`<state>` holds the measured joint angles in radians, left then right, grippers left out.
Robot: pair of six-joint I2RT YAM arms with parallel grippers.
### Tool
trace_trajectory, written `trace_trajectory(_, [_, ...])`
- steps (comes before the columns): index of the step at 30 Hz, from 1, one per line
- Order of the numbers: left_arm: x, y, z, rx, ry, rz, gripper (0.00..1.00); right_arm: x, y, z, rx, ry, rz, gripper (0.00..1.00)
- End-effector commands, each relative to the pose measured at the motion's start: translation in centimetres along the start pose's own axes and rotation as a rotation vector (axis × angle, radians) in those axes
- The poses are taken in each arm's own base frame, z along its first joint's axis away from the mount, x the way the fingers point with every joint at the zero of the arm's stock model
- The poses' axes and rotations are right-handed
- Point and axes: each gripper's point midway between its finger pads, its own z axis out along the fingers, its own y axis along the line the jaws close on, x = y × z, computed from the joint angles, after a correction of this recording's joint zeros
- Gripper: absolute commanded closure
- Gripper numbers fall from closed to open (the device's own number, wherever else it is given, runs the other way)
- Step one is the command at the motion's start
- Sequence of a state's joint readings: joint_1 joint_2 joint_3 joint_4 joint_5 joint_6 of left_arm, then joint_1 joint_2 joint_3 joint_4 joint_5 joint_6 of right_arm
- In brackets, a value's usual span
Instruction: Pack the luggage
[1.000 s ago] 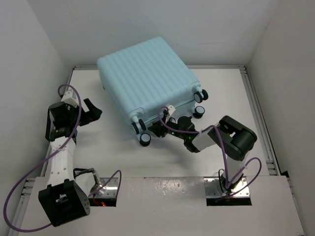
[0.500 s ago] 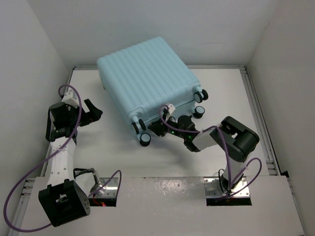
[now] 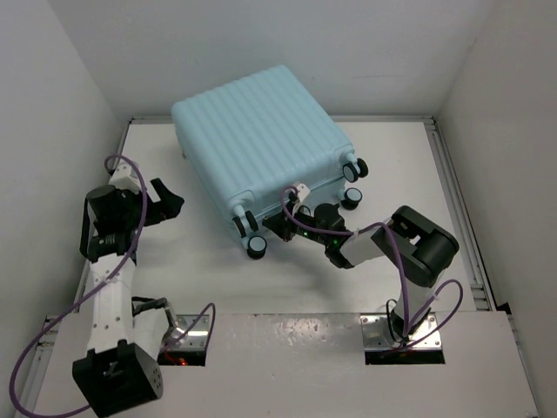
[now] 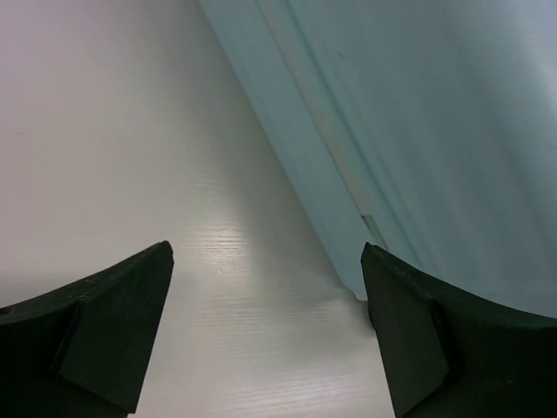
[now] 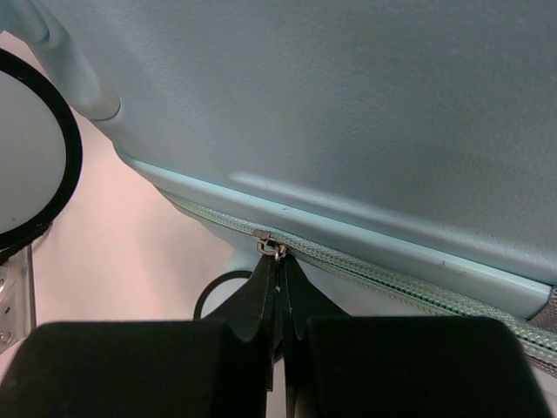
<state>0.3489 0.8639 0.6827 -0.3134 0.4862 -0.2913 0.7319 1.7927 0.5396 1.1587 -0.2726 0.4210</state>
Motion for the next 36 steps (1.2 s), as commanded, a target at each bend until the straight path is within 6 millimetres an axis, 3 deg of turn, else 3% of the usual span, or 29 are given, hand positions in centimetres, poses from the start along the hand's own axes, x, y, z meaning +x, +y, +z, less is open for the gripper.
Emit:
trace_trajectory(1, [-1.6, -2.8, -2.1, 0.044, -0.045, 0.090, 0.06, -16.1, 3.2, -0.8, -0.082, -0.565, -0.191, 1.00])
trace_trajectory(2, [-2.6, -4.0, -3.1, 0.060, -0.071, 0.114, 0.06, -16.1, 3.2, -0.9, -0.080, -0.566, -0.192, 1.00])
trace_trajectory(4, [-2.4, -7.0, -3.9, 0.153, -0.035, 0.180, 0.11, -16.2, 3.4, -1.0, -0.080, -0.570, -0.207, 1.00])
trace_trajectory(6, [-2.0, -7.8, -4.7, 0.143, 0.022, 0.205, 0.11, -16.0, 3.7, -1.0, -0.084, -0.566, -0.215, 1.00])
trace_trajectory(8, [-0.4, -8.8, -5.0, 0.168, 0.118, 0.216, 0.11, -15.8, 3.7, -1.0, -0.081, -0.561, -0.228, 1.00])
trace_trajectory(13, [-0.3, -12.3, -5.7, 0.263, 0.192, 0.213, 0.01, -14.9, 3.8, -0.6, -0.072, -0.543, -0.243, 1.00])
trace_trajectory(18, [1.7, -13.2, -5.2, 0.283, 0.347, 0.098, 0.01, -14.7, 3.5, -0.2, -0.063, -0.541, -0.255, 1.00])
trace_trajectory(28, [1.1, -15.8, -4.7, 0.314, 0.449, -0.084, 0.01, -14.5, 3.0, 0.5, -0.039, -0.536, -0.277, 1.00])
trace_trajectory(33, [3.4, -16.1, -3.8, 0.313, 0.539, -0.146, 0.01, -14.5, 3.2, 1.2, -0.042, -0.541, -0.282, 1.00])
trace_trajectory(36, [3.4, -16.3, -3.7, 0.310, 0.536, -0.157, 0.01, -14.6, 3.4, 1.6, -0.044, -0.544, -0.280, 1.00])
